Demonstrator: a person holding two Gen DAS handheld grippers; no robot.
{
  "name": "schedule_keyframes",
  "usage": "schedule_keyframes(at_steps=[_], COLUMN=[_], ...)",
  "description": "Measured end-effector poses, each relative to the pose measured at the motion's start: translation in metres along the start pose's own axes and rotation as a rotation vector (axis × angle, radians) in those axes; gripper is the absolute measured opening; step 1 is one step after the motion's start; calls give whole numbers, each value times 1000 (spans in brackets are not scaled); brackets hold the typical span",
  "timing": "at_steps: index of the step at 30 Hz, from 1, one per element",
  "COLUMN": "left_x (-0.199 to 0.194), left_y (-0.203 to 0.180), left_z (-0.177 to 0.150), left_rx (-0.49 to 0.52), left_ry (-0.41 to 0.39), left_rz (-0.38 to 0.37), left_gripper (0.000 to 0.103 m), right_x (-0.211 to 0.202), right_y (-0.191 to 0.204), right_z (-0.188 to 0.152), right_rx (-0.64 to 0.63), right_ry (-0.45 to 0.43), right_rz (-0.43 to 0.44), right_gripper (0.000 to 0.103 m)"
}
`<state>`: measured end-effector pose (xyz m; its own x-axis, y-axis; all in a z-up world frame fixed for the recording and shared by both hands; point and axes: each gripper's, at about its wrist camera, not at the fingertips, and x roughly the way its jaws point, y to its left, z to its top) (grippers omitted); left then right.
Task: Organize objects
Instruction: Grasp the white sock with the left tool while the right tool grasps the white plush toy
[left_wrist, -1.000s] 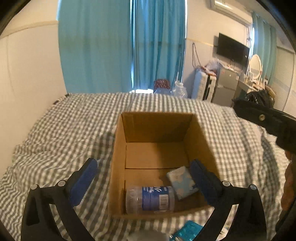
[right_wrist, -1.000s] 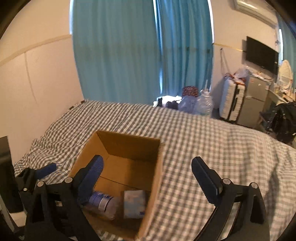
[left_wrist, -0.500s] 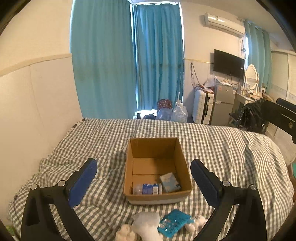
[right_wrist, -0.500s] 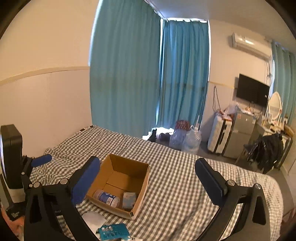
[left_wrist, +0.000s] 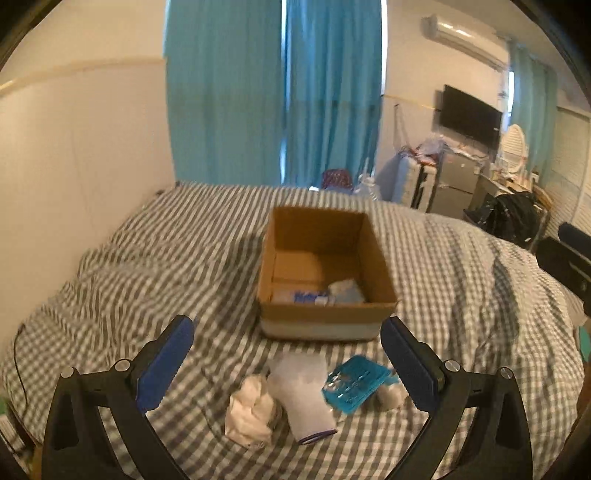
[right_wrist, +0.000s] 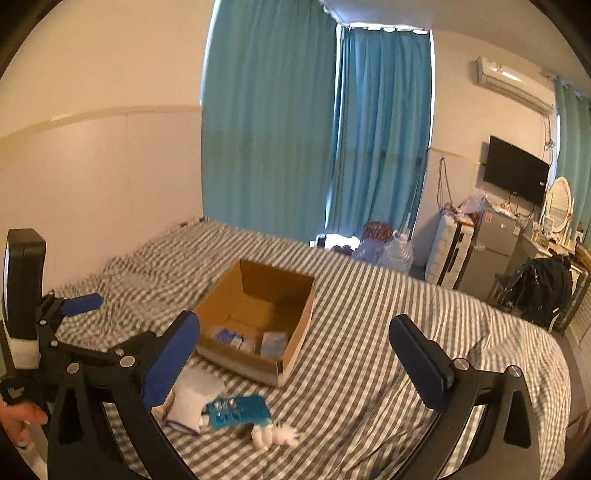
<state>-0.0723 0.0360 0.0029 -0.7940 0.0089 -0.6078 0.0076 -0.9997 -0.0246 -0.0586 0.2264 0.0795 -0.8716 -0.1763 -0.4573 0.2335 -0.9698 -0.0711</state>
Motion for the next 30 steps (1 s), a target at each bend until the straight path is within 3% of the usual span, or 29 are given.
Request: schedule_keyframes(at_steps=[4,9,18,24,27,30], left_x=[25,68,106,114,114,116], left_y=[6,3,-14,-17,-22,-26], left_z=[-23,-55,-98,-109,-115,-119], left_rx=[-31,-30,60,79,101,112], left_ry=[6,75,185,193,190,203], left_rz=[53,77,54,23,11,-17], left_gripper=[103,103,103,102,88,72], right_x=[31,85,144,159,169,179], right_y=[3,1,12,18,13,12], right_z=[-30,-74,-147,-164,-173,-179], right_rx=[-8,-2,-38,-69,-52,-28], right_ry=[51,172,412,482,523,556], right_rz=[-21,-18,22,23,15,31], right_gripper=[103,103,103,103,102,94])
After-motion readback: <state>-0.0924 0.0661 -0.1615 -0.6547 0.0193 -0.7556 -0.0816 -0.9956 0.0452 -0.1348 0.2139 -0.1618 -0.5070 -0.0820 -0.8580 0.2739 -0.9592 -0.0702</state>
